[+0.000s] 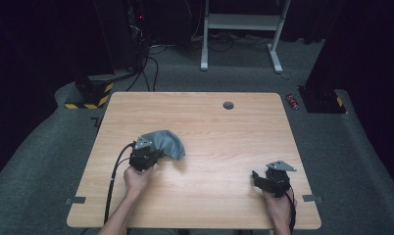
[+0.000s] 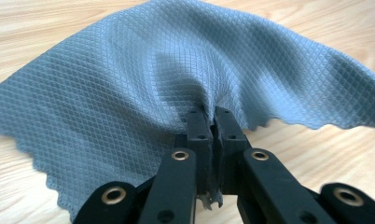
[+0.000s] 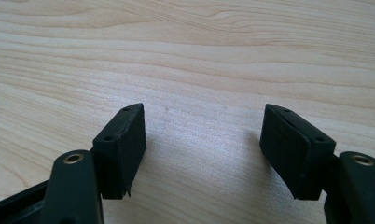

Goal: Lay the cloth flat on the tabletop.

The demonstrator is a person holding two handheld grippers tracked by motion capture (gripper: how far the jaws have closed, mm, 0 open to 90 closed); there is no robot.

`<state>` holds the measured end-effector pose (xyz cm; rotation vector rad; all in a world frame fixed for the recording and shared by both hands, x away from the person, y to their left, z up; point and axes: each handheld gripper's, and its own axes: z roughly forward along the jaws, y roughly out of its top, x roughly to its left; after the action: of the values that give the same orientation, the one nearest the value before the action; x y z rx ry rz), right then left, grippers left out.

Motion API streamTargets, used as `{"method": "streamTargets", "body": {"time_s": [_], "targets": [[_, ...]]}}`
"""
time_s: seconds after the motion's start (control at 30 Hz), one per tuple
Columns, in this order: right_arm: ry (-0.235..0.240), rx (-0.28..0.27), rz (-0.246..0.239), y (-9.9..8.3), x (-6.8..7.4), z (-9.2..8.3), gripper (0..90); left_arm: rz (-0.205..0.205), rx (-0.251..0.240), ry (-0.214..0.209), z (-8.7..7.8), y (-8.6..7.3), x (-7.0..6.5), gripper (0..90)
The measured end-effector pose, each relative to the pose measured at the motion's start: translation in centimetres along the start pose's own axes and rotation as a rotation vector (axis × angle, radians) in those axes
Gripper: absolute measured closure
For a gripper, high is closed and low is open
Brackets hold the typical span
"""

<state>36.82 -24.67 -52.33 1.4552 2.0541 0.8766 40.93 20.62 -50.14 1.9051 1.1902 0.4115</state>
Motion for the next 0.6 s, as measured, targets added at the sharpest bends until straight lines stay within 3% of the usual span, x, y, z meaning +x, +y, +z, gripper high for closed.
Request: {"method": "streamTargets", "body": {"time_s": [0.37, 0.6], "targets": [[0.000, 0.000, 0.000, 0.0, 0.0, 0.0, 31.1, 0.016, -0.024, -0.127, 0.7, 0.8, -3.5, 87.0], [0.000, 0.000, 0.000, 0.0, 0.0, 0.0, 31.1, 0.048, -0.009, -0.188, 1.5, 1.1, -6.2, 86.8]]}}
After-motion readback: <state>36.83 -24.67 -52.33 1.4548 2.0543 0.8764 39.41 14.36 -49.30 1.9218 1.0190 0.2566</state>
